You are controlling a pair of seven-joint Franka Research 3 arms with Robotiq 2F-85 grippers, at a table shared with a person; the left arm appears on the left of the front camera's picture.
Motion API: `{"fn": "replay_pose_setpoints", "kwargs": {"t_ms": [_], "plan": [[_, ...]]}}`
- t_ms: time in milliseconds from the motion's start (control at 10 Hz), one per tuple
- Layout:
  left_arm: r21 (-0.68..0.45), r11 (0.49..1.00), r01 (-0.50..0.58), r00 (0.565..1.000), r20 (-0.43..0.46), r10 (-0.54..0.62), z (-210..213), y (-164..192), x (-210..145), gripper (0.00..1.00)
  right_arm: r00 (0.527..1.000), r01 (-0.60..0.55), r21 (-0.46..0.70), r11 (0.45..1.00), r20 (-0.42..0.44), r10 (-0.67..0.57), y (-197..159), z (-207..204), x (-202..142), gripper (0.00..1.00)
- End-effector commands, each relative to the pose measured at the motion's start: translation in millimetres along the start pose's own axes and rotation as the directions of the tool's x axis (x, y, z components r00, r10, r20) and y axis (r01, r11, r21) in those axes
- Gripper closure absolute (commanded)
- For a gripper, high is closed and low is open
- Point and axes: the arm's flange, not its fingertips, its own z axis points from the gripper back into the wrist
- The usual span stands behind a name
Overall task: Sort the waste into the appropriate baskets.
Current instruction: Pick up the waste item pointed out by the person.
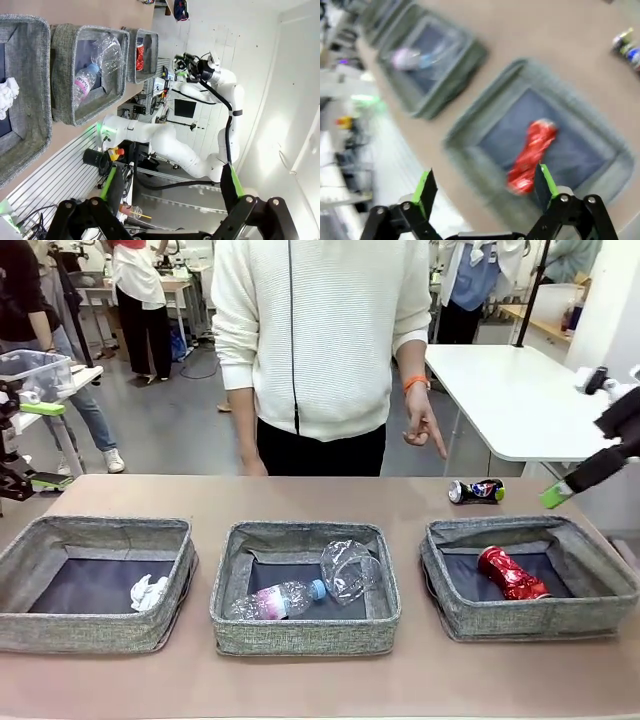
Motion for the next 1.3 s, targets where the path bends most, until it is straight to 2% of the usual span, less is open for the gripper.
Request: {"fn": "replay_pose_setpoints", "kwargs": {"t_ms": [0,100,200,300,400,500,700,800,900,1000,1100,1200], "plan": [[-0.007,1.0,0.013,1.0,-0.007,-0.013,1,-2,-1,0.0,0.966,0.042,-0.88,0.473,0.156,0.204,-21,-24,9,0.0],[-0.007,1.0,0.013,1.0,-0.007,-0.013,1,-2,-1,0.0,0.947,0.089,-0.928,0.362,0.191,0.258,-23,-28,14,0.0],[-0.007,1.0,0.013,1.0,-0.007,-0.013,1,-2,-1,0.0,0.928,0.096,-0.962,0.257,0.179,0.325,-24,-30,18,0.0],[-0.007,1.0,0.013,1.0,-0.007,-0.013,1,-2,-1,0.0,0.92,0.03,-0.976,0.214,0.111,0.376,-22,-35,23,0.0],[-0.007,1.0,0.013,1.0,-0.007,-0.013,1,-2,-1,0.0,0.94,-0.072,-0.963,0.259,0.021,0.34,-18,-39,28,0.0],[-0.007,1.0,0.013,1.0,-0.007,-0.013,1,-2,-1,0.0,0.971,-0.104,-0.56,0.822,0.12,0.205,-19,-1,26,0.0],[-0.007,1.0,0.013,1.0,-0.007,-0.013,1,-2,-1,0.0,0.971,-0.104,-0.56,0.822,0.12,0.205,-19,-1,26,0.0],[-0.007,1.0,0.013,1.0,-0.007,-0.013,1,-2,-1,0.0,0.962,-0.127,-0.648,0.751,0.104,0.253,-20,-8,32,0.0],[-0.007,1.0,0.013,1.0,-0.007,-0.013,1,-2,-1,0.0,0.869,-0.399,-0.49,0.775,0.066,0.489,-41,-19,48,0.0],[-0.007,1.0,0.013,1.0,-0.007,-0.013,1,-2,-1,0.0,0.706,-0.685,-0.149,0.713,0.107,0.7,-71,-28,66,0.0],[-0.007,1.0,0.013,1.0,-0.007,-0.013,1,-2,-1,0.0,0.623,-0.777,-0.073,0.626,0.059,0.78,-105,-40,90,0.0],[-0.007,1.0,0.013,1.0,-0.007,-0.013,1,-2,-1,0.0,0.555,-0.827,-0.196,0.526,-0.141,0.82,-136,-58,110,0.0]]}}
